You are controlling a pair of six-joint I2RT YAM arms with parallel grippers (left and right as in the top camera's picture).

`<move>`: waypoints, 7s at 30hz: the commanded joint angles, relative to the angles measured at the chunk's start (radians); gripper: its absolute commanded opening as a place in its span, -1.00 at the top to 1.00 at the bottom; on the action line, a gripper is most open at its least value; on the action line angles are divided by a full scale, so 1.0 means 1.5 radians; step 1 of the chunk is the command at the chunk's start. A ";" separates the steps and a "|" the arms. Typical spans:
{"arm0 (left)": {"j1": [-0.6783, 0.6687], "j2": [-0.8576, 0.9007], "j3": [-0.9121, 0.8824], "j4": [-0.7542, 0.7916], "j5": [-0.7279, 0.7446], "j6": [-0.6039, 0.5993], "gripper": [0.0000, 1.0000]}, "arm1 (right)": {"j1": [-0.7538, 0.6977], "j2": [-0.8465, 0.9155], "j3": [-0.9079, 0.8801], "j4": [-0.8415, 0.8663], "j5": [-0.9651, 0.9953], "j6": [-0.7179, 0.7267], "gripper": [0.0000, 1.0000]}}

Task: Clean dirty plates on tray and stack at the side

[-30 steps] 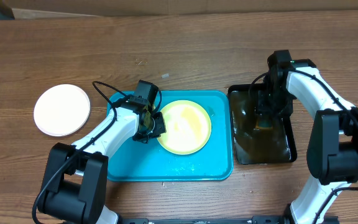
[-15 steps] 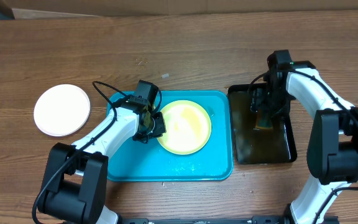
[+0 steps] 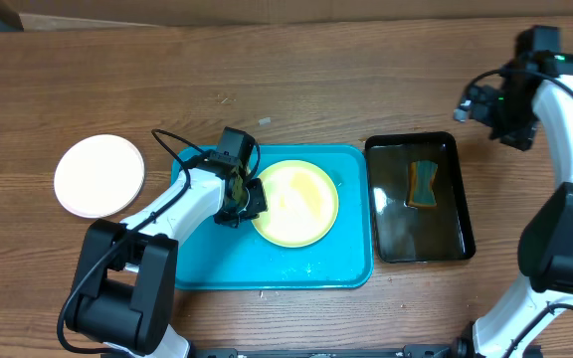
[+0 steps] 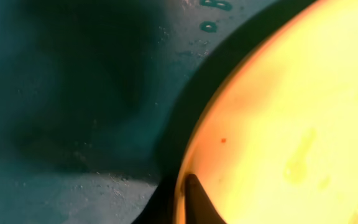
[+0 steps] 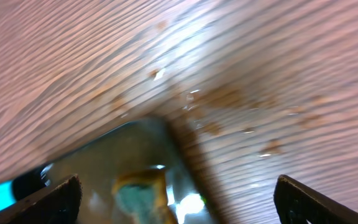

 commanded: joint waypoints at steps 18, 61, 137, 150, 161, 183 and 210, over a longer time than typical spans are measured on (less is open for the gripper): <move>0.053 0.016 0.199 -0.163 -0.016 0.152 0.92 | -0.046 -0.008 0.002 0.018 0.007 0.005 -1.00; -0.579 0.017 0.389 0.149 -0.934 0.372 0.92 | -0.046 -0.008 0.002 0.018 0.007 0.005 -1.00; 0.636 0.043 0.268 -0.151 0.052 0.060 0.02 | -0.046 -0.008 0.002 0.018 0.007 0.005 -1.00; 0.462 0.042 0.274 -0.219 0.320 0.209 -0.16 | -0.046 -0.008 0.002 0.018 0.007 0.005 -1.00; 0.128 0.042 0.274 -0.214 0.182 0.208 -0.92 | -0.046 -0.008 0.002 0.018 0.007 0.005 -1.00; -0.179 0.043 0.274 -0.129 0.055 0.084 0.92 | -0.046 -0.008 0.002 0.018 0.007 0.005 -1.00; -0.197 0.043 0.274 -0.171 -0.086 0.053 -1.00 | -0.048 -0.026 0.007 -0.085 -0.317 -0.041 0.83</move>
